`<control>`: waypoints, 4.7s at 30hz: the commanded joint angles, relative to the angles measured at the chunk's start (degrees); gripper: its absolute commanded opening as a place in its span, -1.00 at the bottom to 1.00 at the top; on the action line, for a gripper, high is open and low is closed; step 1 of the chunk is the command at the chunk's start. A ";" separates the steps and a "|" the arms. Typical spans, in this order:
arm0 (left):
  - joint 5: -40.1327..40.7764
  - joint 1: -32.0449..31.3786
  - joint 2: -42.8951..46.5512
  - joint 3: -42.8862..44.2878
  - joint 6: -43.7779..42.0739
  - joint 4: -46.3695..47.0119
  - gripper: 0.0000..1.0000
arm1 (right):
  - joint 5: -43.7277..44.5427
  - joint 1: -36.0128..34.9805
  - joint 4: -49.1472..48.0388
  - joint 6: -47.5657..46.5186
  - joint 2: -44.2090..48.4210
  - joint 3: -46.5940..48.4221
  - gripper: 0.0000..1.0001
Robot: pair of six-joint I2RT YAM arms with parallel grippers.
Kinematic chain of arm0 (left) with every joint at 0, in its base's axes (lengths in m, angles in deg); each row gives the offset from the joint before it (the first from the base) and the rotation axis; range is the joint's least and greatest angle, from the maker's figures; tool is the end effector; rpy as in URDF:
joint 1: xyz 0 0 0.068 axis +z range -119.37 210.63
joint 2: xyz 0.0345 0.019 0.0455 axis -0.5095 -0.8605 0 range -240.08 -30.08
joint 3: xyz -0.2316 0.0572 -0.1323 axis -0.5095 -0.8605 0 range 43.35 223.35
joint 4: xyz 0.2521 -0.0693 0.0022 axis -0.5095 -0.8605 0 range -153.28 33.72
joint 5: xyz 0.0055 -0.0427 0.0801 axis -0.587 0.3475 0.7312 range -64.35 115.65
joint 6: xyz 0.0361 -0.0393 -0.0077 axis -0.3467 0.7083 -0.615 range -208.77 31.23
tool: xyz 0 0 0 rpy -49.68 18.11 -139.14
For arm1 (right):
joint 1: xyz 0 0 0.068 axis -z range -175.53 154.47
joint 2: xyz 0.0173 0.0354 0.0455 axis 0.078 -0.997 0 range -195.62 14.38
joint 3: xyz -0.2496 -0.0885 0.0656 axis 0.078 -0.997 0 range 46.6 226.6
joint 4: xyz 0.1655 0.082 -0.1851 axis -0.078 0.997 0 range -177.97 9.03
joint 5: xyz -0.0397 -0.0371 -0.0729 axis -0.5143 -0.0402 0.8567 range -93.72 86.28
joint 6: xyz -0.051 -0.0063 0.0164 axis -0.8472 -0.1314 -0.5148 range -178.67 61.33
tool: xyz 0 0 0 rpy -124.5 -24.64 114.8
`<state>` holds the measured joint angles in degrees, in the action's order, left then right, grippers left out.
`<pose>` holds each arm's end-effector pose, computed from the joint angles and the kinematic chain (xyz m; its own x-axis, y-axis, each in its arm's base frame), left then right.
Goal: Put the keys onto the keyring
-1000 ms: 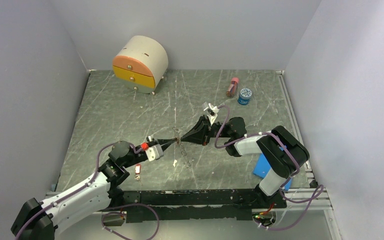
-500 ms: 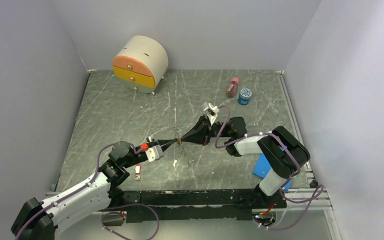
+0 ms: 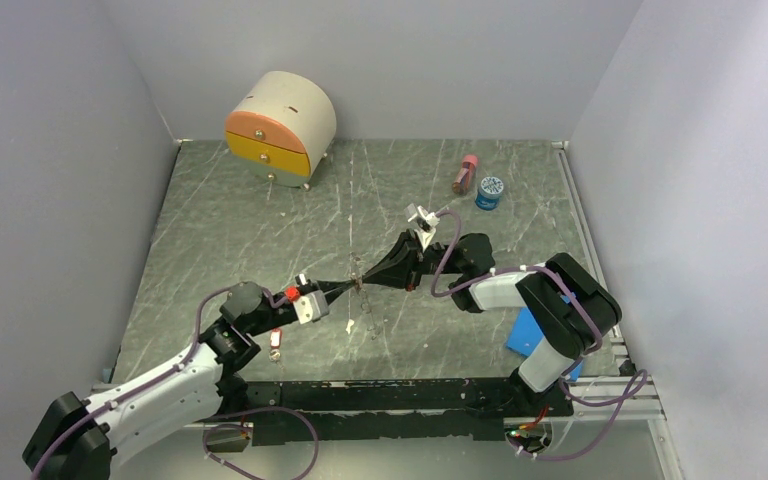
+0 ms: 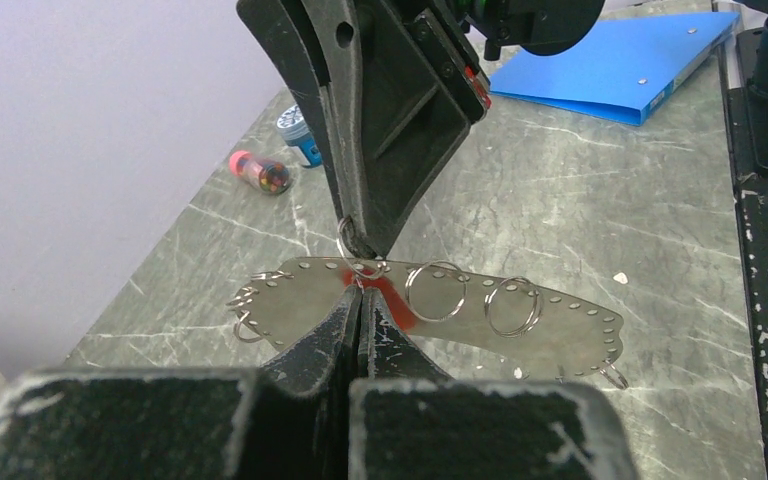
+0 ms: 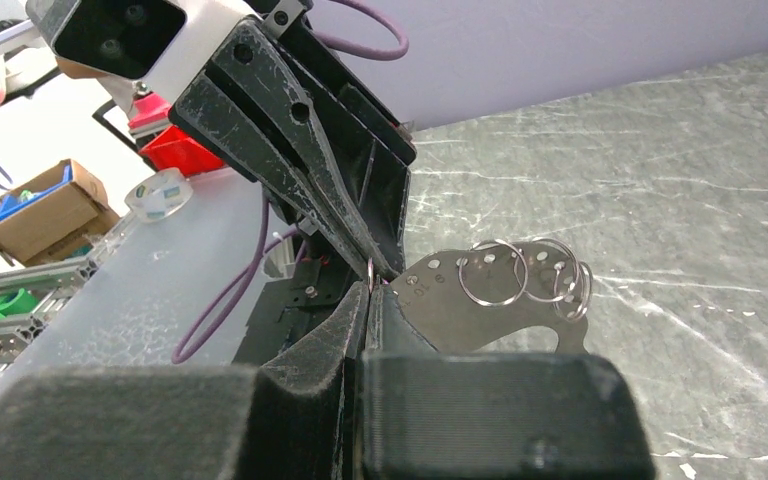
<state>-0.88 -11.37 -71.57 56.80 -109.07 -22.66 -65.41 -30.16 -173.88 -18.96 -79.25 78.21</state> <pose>0.1173 -0.1270 0.2365 0.3901 0.0664 -0.9184 0.8462 0.3672 0.3860 0.2189 0.1895 0.2256 -0.3389 0.1342 -0.9312 -0.9298 -0.1989 0.3097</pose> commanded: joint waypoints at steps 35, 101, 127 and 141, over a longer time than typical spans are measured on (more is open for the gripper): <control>22.22 -0.89 -5.43 10.08 20.92 -26.22 -0.94 | 0.58 -0.14 -12.27 -0.83 0.31 -0.09 -1.00; 5.75 -0.80 -3.10 10.31 19.06 -10.43 -0.95 | 1.47 0.08 -12.22 -2.03 1.60 -1.35 -0.56; -2.11 -0.81 0.93 4.01 -7.73 -5.57 -0.95 | 37.61 1.14 58.91 -49.47 32.45 3.05 0.98; 4.25 -0.81 -3.95 11.64 0.59 -11.93 -0.95 | 45.84 1.32 54.78 -37.00 35.27 -0.56 0.98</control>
<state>-0.35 -12.11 -73.26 61.74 -114.12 -33.43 -24.10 -29.13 -118.06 -61.98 -44.14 76.03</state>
